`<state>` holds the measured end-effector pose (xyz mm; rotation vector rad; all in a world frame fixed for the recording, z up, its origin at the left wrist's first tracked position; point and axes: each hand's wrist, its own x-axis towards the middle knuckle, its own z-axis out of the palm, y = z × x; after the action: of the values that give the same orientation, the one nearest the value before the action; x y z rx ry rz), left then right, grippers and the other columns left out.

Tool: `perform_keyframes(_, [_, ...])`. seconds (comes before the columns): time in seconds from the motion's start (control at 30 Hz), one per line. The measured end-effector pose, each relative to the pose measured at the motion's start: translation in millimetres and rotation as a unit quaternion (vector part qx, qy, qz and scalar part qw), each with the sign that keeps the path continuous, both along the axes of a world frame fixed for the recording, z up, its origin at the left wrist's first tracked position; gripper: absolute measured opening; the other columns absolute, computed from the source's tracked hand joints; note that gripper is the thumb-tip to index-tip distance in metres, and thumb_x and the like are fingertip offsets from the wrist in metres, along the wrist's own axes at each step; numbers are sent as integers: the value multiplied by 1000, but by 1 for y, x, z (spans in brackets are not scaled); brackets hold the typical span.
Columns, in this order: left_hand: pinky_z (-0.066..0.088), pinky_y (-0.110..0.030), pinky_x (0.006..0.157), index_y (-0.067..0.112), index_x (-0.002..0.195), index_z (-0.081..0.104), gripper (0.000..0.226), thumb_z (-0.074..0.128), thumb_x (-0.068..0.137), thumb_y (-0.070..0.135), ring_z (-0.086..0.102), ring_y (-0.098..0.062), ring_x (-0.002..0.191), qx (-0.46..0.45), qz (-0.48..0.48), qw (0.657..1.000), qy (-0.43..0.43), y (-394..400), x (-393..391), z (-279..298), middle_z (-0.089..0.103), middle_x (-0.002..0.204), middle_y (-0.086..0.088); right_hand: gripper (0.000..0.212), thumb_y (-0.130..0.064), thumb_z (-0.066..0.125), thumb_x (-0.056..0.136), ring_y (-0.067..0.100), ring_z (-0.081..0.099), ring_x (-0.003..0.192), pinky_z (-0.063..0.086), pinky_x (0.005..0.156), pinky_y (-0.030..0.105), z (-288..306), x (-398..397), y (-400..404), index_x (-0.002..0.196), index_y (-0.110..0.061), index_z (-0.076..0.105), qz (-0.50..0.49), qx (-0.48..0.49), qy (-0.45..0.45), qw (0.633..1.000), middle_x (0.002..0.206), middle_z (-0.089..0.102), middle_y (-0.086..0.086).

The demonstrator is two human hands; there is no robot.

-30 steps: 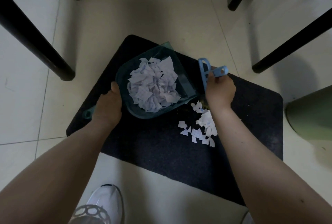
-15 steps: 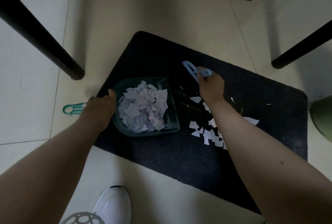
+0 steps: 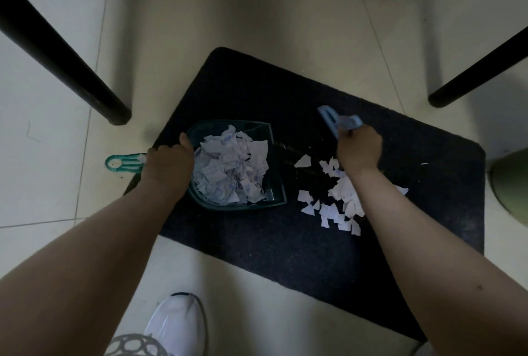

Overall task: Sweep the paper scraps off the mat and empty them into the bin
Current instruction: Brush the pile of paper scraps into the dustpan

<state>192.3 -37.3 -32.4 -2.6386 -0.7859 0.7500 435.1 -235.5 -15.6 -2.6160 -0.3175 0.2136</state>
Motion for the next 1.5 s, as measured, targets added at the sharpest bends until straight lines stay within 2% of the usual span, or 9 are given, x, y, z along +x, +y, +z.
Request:
perform_keyframes(0.1, [43,-39,97,-6,150,0,70,42,96,11,55,-28,114,1,7,1000,10,-1,3,2,53,128,-11,29,-17,43,98,35,63,97,46,74,34,2,-2,-20,112,1,61,-78,-49,-9,996,107,66,21])
perform_keyframes(0.2, [43,-40,98,-7,150,0,71,43,96,10,55,-29,113,-1,6,1000,1,-3,9,0,53,128,-12,36,-23,37,101,34,63,97,44,73,32,-10,-26,-18,110,2,61,-65,-53,26,996,107,66,21])
perform_keyframes(0.37, [43,-41,98,-7,150,1,67,40,98,8,55,-30,113,-10,8,1000,9,-9,15,1,53,128,-14,36,-21,43,99,17,55,66,35,62,24,-19,-59,6,67,-10,53,21,54,89,994,75,60,6])
perform_keyframes(0.5, [43,-41,98,-7,150,0,68,41,97,8,55,-30,112,-16,10,1000,6,-9,15,-1,54,127,-15,33,-24,47,97,24,64,79,49,67,28,-8,-41,6,94,2,67,-13,105,63,992,89,68,14])
perform_keyframes(0.67, [42,-41,98,-7,150,-1,71,43,97,9,55,-30,112,-15,7,1000,5,-9,15,2,54,127,-14,33,-23,42,99,30,65,90,53,79,36,-9,-32,1,98,3,64,-57,38,23,997,98,68,17])
perform_keyframes(0.83, [42,-41,98,-7,150,-1,72,44,96,9,55,-30,113,-21,14,1000,15,-11,17,4,53,128,-14,37,-22,44,98,16,53,64,38,60,26,-22,-65,17,65,-8,51,2,78,109,991,68,55,2])
perform_keyframes(1.0, [42,-41,98,-7,150,0,72,45,96,9,55,-30,113,-24,10,1000,15,-12,17,4,54,128,-14,30,-24,48,97,21,65,78,52,68,31,2,-51,4,94,-2,68,-35,137,96,985,86,68,9])
perform_keyframes(1.23, [43,-40,96,-6,150,-1,73,45,96,8,54,-30,114,-26,-37,999,19,-15,24,7,53,129,-14,32,-22,46,97,36,64,94,45,70,32,6,-22,-67,99,5,63,-177,7,-11,984,100,67,22])
perform_keyframes(1.5, [42,-40,97,-4,151,-1,74,46,95,10,52,-30,116,-39,-70,996,27,-31,37,9,52,131,-14,27,-23,46,97,31,62,86,40,67,30,-8,-61,-77,100,-1,63,-163,-21,41,986,94,67,16])
